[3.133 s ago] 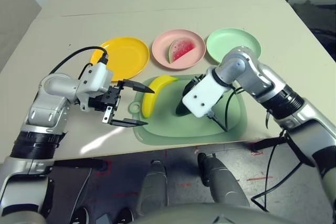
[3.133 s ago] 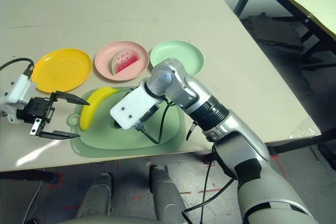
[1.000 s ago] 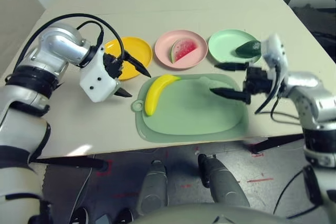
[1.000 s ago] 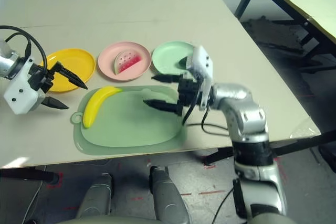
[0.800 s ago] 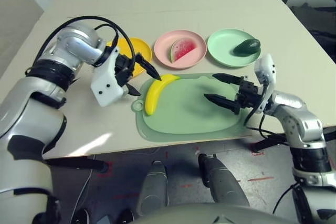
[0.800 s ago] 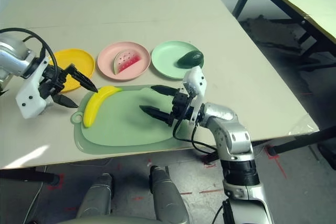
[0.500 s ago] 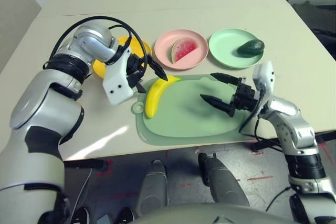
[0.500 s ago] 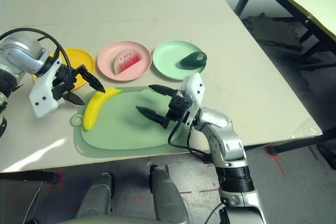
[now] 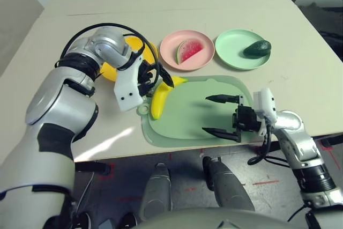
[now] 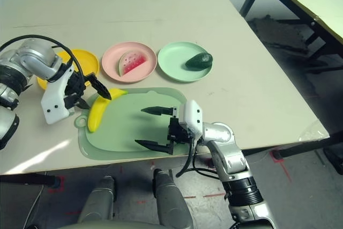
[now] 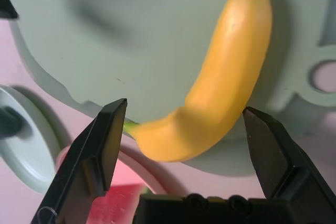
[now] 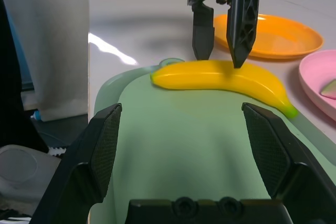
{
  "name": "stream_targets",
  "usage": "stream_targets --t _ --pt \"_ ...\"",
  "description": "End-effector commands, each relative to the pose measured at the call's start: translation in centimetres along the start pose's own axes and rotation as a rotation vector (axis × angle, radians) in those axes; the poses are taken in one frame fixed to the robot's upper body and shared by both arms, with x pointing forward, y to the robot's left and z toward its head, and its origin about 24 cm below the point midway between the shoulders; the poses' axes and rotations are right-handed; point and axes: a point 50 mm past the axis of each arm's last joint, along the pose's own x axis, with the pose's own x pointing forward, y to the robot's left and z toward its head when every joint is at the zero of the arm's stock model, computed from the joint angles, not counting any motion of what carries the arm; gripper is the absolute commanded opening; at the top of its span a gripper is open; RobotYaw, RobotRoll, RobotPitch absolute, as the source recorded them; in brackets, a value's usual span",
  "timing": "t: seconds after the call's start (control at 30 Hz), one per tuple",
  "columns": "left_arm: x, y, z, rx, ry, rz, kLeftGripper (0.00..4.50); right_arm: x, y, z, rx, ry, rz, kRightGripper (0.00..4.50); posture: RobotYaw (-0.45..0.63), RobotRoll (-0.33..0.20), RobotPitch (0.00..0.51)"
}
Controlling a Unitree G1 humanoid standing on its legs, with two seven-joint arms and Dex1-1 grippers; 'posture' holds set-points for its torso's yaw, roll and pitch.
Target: Place the fruits into color-matched plates.
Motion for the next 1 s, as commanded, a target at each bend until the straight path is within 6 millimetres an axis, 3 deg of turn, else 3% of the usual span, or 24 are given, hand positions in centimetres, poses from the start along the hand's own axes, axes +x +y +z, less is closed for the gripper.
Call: stream_targets --t 0.03,0.1,0.33,0.53,0.83,0.93,1.0 --pt "0.7 -0.2 0.1 0.011 -0.017 -0.038 4.31 -0.1 0.0 0.0 0.003 0.009 0.001 4.5 -0.17 0.0 0.216" --pt "1.0 -0.4 0.1 0.005 -0.02 -0.053 3.91 -0.1 -0.1 0.1 -0.002 0.009 -0.006 4.5 -0.17 0.0 0.216" --pt "0.9 -1.2 0.0 -0.014 -0.017 -0.114 1.59 -0.2 -0.1 0.1 -0.01 0.024 -0.016 4.5 -0.18 0.0 0.216" --pt "-1.3 -1.2 -0.7 -0.062 0.063 -0.076 1.54 -0.1 0.2 0.0 -0.009 0.018 -0.012 4.5 -0.17 0.0 0.214" --pt "-6.7 -1.2 -1.7 -0.232 0.252 0.106 1.54 0.3 -0.1 0.0 -0.014 0.009 -0.01 4.5 -0.14 0.0 0.212" --pt "-8.4 -0.9 -2.0 -0.354 0.269 0.203 1.54 0.4 -0.1 -0.1 -0.01 0.004 -0.004 4.5 -0.13 0.0 0.211" --pt "-9.6 -0.4 -2.2 -0.484 0.194 0.335 1.54 0.4 -0.1 -0.2 -0.007 0.004 0.001 4.5 -0.12 0.0 0.21"
